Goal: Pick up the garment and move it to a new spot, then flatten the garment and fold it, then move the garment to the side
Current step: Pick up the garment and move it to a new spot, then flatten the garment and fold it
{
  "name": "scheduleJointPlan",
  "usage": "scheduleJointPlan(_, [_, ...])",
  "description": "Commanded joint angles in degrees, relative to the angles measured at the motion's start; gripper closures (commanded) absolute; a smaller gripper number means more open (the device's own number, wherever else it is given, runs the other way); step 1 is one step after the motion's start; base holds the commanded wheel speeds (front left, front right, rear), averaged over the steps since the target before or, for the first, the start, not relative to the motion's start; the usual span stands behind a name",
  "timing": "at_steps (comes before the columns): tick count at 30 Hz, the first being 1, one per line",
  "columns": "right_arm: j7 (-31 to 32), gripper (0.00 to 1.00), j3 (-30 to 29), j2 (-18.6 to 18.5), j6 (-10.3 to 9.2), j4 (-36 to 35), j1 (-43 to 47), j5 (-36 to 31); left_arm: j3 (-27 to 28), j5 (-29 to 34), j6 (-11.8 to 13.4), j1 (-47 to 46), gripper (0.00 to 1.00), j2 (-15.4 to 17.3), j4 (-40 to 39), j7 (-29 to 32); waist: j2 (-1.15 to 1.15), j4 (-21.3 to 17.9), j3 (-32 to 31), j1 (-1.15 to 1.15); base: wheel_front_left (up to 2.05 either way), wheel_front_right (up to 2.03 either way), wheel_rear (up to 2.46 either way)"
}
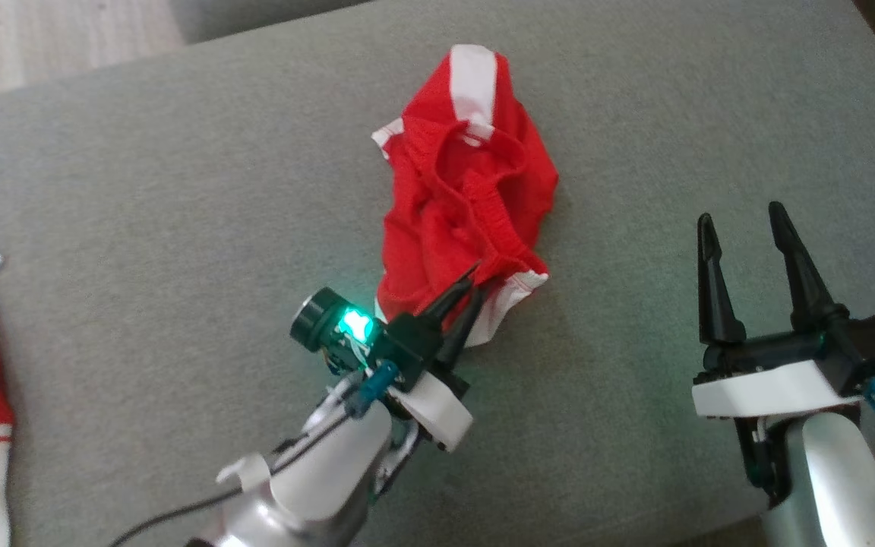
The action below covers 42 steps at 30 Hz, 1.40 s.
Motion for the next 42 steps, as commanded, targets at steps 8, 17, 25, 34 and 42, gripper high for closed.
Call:
scheduleJointPlan(8, [-0.1, 0.0, -0.3, 0.0, 0.37, 0.2, 3.6, -2.3, 6.4, 2.8, 5.8, 8.2, 0.0, 0.2, -13.4, -0.5, 0.0, 8.8, -9.1, -0.01, 0.0, 0.0, 0.0])
scheduleJointPlan(17, [-0.1, 0.0, -2.3, 0.0, 0.37, 1.9, 9.7, -0.1, 19.8, 7.3, 9.6, 22.4, 0.0, 1.2, -24.5, -0.5, 0.0, 16.1, -15.2, -0.01, 0.0, 0.0, 0.0])
scheduleJointPlan(25, [-0.1, 0.0, -2.6, 0.0, 0.37, 1.9, 14.0, 1.7, 28.1, 12.1, 10.1, 35.6, 0.0, 2.1, -33.1, -0.5, 0.0, 19.6, -17.9, -0.01, 0.0, 0.0, 0.0])
scheduleJointPlan(34, [-0.1, 0.0, -2.2, 0.0, 0.37, 1.3, 15.7, 1.3, 31.1, 14.0, 8.3, 39.2, 0.0, 1.5, -33.8, -0.5, 0.0, 20.9, -18.6, -0.01, 0.0, 0.0, 0.0])
scheduleJointPlan(42, [-0.1, 0.0, -1.5, 0.0, 0.37, 1.2, 16.8, 1.8, 31.8, 15.3, 7.5, 39.3, 0.0, 1.0, -33.4, -0.5, 0.0, 20.6, -18.9, -0.01, 0.0, 0.0, 0.0])
